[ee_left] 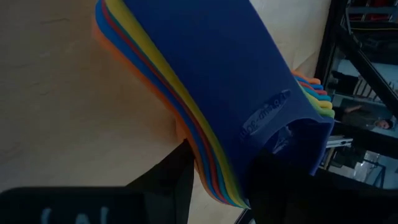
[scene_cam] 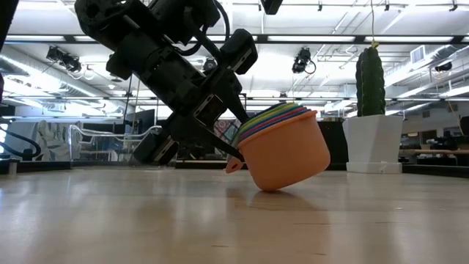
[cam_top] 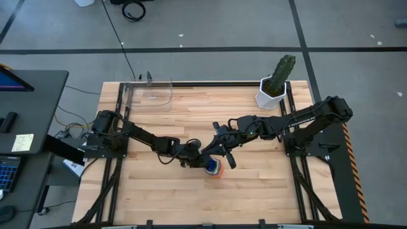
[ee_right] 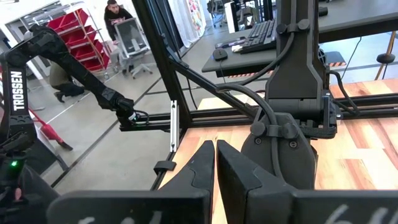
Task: Nest measuring cups in basket
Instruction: Put the stacked nesting measuring cups into the transparent bin
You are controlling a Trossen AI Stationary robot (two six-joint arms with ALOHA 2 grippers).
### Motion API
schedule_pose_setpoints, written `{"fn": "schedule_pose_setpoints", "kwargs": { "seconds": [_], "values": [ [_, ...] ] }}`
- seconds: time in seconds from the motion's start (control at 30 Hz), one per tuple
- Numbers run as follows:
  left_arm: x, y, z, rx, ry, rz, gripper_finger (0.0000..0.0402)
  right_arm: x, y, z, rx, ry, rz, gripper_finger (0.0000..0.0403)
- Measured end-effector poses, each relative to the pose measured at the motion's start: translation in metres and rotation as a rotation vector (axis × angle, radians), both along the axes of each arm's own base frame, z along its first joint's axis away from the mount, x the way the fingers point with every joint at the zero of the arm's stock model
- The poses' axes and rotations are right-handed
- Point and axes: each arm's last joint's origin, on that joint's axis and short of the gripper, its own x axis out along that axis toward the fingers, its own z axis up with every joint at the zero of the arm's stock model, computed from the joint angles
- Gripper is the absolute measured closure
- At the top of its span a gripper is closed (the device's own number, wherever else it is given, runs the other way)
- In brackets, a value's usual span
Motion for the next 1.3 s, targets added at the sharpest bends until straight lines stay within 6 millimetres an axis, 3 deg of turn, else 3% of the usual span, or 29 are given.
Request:
{"fn": "schedule_pose_setpoints", "kwargs": {
  "seconds": [0.7, 0.97, 1.3],
  "values": [
    [0.0008, 0.0035, -0.0003, 0.058, -0.018, -0.039, 0.0275, 0.0000, 0.0000, 0.0000, 0.000, 0.000, 0.000, 0.0380],
    [0.0022, 0.0053, 0.0007, 0.063, -0.037, -0.027, 0.0301, 0.0000, 0.0000, 0.0000, 0.000, 0.000, 0.000, 0.0380],
    [0.0031, 0.0095, 0.0009, 0.065, -0.039, -0.017, 0.0305, 0.0000, 0.0001, 0.0001, 0.000, 0.000, 0.000, 0.0380]
  ]
}}
